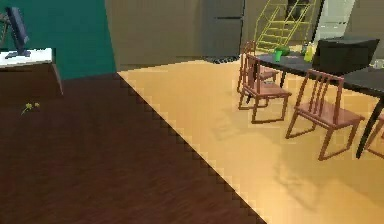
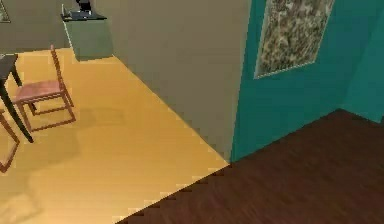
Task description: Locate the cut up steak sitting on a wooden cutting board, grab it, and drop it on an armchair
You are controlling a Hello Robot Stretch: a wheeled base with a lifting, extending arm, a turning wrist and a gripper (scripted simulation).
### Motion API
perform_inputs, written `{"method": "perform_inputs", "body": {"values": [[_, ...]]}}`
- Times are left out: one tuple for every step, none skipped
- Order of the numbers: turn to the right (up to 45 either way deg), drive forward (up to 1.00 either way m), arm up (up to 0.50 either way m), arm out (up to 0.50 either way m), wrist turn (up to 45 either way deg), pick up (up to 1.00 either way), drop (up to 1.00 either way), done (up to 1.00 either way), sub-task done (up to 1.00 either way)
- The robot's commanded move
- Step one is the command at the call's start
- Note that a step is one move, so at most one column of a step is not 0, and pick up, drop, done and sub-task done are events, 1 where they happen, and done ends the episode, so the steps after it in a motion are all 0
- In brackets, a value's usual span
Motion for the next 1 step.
{"method": "perform_inputs", "body": {"values": [[0.0,1.00,0.00,0.00,0.0,0.00,0.00,0.00,0.00]]}}
